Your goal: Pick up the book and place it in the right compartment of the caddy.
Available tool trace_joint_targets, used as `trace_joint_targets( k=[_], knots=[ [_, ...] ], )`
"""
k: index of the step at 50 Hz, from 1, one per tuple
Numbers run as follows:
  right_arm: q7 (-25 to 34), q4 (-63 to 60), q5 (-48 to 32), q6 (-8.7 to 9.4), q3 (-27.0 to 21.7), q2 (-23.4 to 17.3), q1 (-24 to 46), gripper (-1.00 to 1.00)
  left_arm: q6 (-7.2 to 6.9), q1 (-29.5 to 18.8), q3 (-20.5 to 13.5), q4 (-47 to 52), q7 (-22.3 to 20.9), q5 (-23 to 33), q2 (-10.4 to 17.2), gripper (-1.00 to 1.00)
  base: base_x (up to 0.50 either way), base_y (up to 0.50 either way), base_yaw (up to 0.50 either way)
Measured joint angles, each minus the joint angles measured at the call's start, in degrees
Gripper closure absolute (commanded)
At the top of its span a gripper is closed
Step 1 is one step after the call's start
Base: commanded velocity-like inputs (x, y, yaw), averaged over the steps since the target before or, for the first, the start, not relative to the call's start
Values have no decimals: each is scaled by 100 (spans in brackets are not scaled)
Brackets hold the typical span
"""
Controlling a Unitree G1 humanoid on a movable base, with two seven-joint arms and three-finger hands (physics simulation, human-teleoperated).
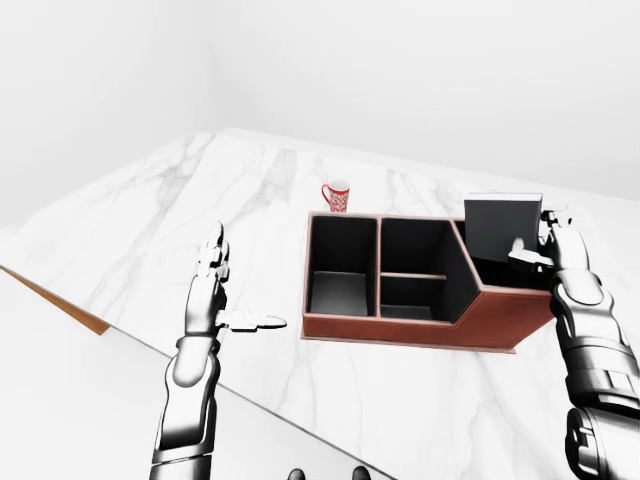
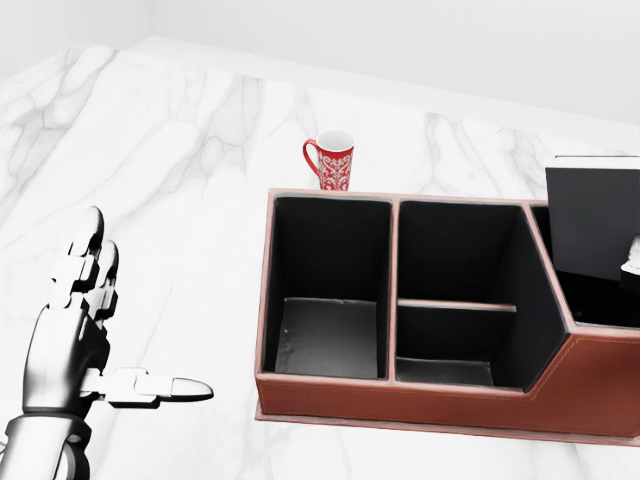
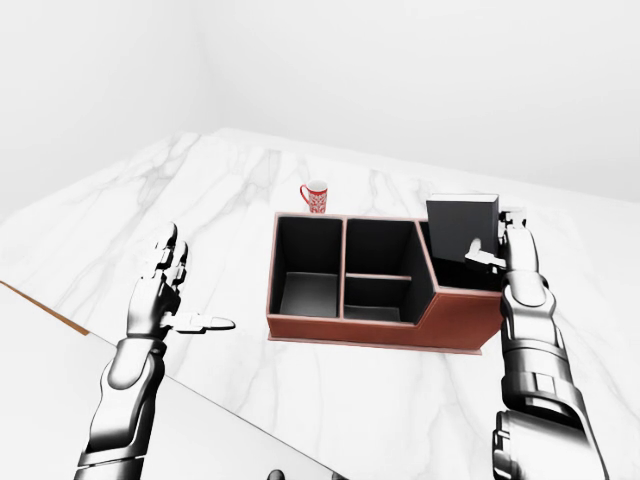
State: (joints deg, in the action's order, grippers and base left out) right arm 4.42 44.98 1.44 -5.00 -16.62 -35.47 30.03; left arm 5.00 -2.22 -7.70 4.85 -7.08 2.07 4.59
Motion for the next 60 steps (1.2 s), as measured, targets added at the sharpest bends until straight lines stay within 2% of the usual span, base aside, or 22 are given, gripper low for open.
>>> trace_joint_targets(
  k=[2,3,4,5,6,10,38,50,53,55,58,60],
  knots=[
    [-2,0,-5,0,-1,1,1,100,0,1,0,0,1,4,1,-100,1,0,1],
    [0,1,-11,0,-2,1,2,70,0,2,1,1,2,6,1,-100,0,0,1],
    [-6,0,13,0,-22,-1,-2,70,0,2,1,1,2,8,1,-100,1,0,1],
    [11,-6,43,0,-31,-5,-9,-95,0,2,0,2,3,10,1,-100,0,0,1],
    [69,-21,98,0,-39,-7,-24,-100,0,2,0,2,3,12,1,-100,1,0,1],
    [242,-94,258,0,-81,-19,-96,-100,0,1,-1,0,6,17,2,-100,1,0,1],
    [-89,-134,153,0,-75,136,-57,-100,0,-43,20,-35,25,37,9,-100,0,0,0],
    [-343,-309,12,0,-275,71,-178,-100,-22,0,-4,280,35,19,4,-100,0,0,0],
    [-354,-531,62,0,-373,29,-228,-100,-202,25,-28,729,23,-2,2,-100,0,0,0],
    [-358,-732,113,0,-455,-5,-270,-100,-420,17,-63,1127,8,-32,9,-100,0,0,0],
    [-344,-1142,246,49,-622,-87,-340,-100,-1000,-102,-178,1944,3,-148,58,-100,0,0,0],
    [-332,-1447,356,142,-753,-158,-386,-100,-1000,-241,-290,2507,29,-268,128,-100,0,0,0]
  ],
)
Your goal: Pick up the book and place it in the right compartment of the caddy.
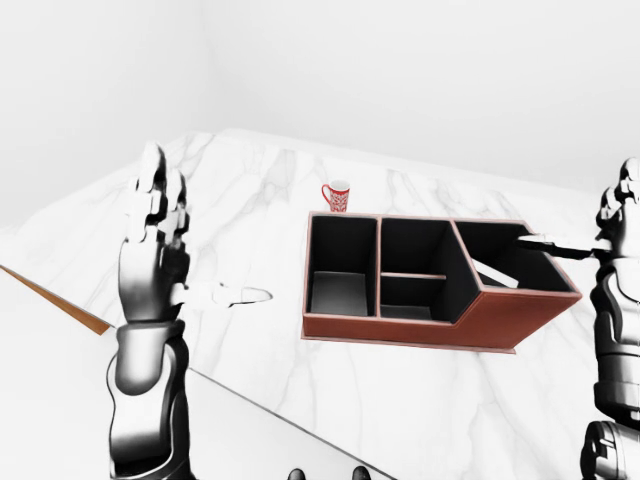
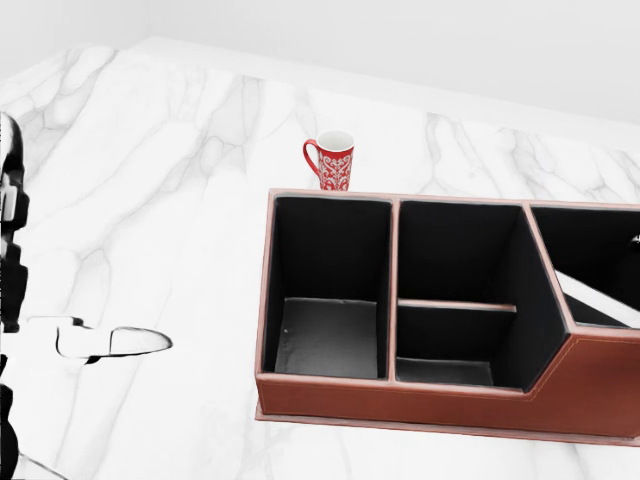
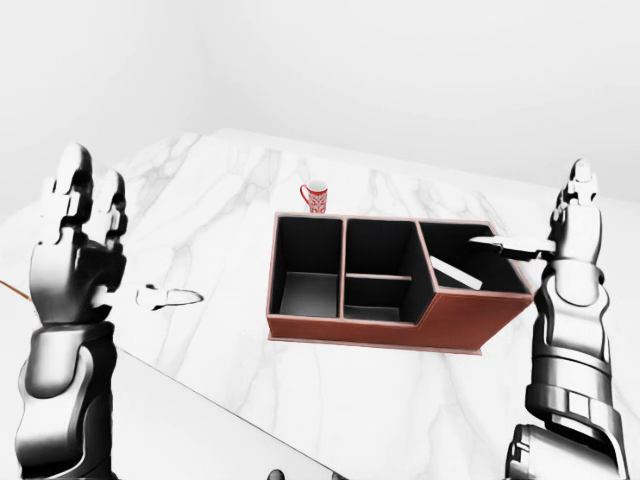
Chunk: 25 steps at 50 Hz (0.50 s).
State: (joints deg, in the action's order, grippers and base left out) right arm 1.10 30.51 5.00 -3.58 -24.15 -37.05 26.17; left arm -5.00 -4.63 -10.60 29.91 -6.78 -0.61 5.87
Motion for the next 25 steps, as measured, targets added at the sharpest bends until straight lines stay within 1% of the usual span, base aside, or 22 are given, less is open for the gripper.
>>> trace_joint_targets(
  k=[3,5,7,10,13,14,16,19,22,25],
  knots=[
    [23,-460,183,189,-212,-125,-65,-100,0,-268,-207,783,180,-362,246,-100,0,0,0],
    [36,-750,305,323,-351,-207,-110,-100,0,-431,-361,1191,472,-794,570,-100,0,0,0],
    [46,-1047,437,468,-501,-288,-166,-100,0,-569,-553,1524,942,-1427,1084,-100,0,0,0],
    [44,-1468,620,663,-727,-402,-252,-100,0,-674,-890,1915,1756,-2447,2034,-100,0,0,0],
    [23,-1838,791,830,-948,-516,-328,-100,0,-688,-1318,2203,2515,-3452,2987,-100,0,0,0],
    [15,-1941,848,858,-1016,-554,-351,-100,0,-681,-1473,2280,2736,-3769,3278,-100,0,0,0],
    [-11,-2132,959,858,-1153,-633,-389,-100,0,-666,-1804,2413,3136,-4371,3796,-100,0,0,0],
    [-66,-2364,1104,858,-1339,-753,-438,-100,0,-660,-2306,2569,3622,-5163,4416,-100,0,0,0],
    [-118,-2533,1238,858,-1503,-873,-481,-100,0,-661,-2758,2681,3678,-5812,4894,-100,0,0,0],
    [-178,-2638,1356,858,-1654,-996,-517,-100,0,-668,-3191,2767,3678,-6380,5273,-100,0,0,0]
  ],
)
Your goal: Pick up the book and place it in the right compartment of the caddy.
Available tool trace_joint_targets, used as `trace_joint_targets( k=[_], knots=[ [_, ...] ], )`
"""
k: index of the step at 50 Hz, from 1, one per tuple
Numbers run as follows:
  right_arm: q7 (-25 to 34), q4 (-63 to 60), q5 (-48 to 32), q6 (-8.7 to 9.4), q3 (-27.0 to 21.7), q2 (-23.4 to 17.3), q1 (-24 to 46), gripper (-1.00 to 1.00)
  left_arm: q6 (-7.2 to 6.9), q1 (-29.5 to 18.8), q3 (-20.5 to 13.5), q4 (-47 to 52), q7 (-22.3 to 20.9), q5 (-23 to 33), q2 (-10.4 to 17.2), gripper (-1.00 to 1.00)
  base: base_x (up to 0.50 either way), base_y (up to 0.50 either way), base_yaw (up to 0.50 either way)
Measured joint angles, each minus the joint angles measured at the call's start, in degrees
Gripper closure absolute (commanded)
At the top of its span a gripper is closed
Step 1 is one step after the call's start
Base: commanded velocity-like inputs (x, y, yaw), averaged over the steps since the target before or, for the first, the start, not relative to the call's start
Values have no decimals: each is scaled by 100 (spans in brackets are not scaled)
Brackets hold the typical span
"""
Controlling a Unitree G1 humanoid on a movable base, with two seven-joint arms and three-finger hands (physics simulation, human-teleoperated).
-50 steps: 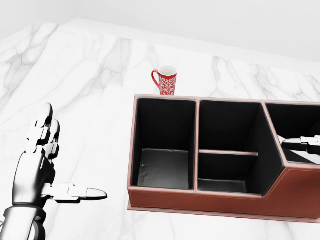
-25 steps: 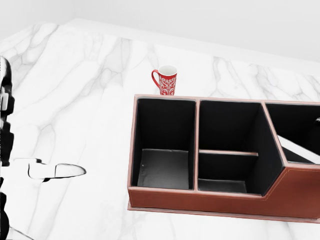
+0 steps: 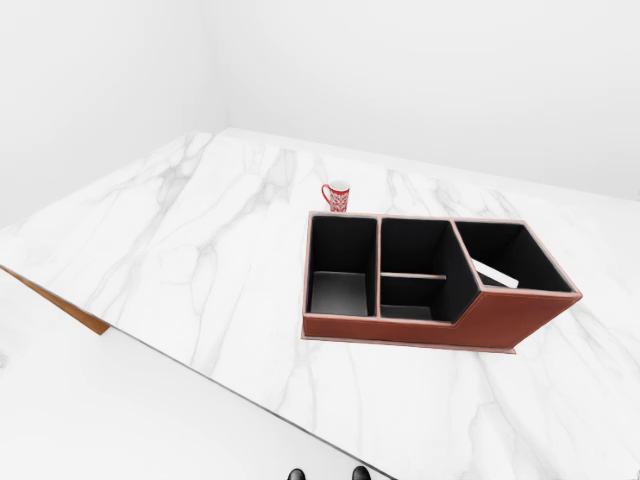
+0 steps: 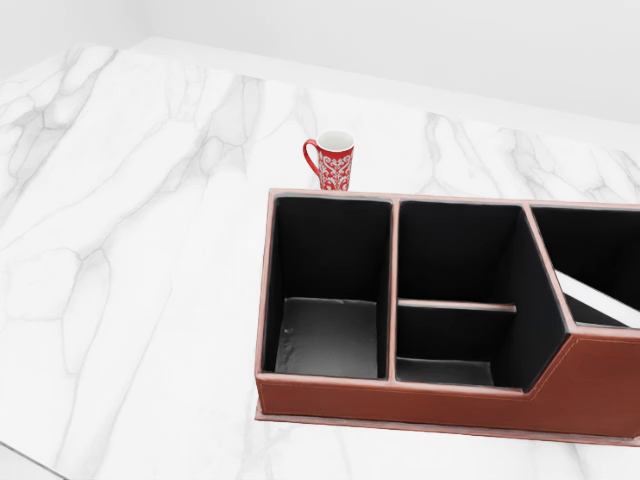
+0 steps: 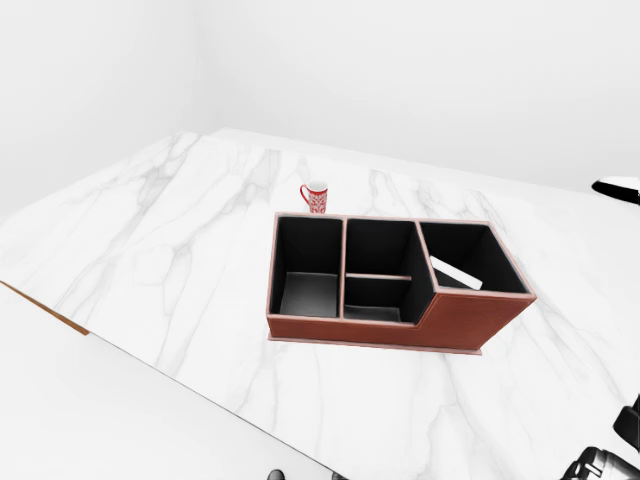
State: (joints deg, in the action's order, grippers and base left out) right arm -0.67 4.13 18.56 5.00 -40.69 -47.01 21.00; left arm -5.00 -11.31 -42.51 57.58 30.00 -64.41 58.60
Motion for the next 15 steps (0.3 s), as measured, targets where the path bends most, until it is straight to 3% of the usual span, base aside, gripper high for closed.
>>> trace_joint_targets(
  k=[7,15],
  knots=[
    [-142,-121,261,0,-320,-280,-86,-100,0,-11,-796,125,0,-956,591,-100,0,0,0],
    [-284,-277,533,0,-786,-509,-298,-100,0,58,-1321,191,0,-1495,870,-100,0,0,0]
  ],
)
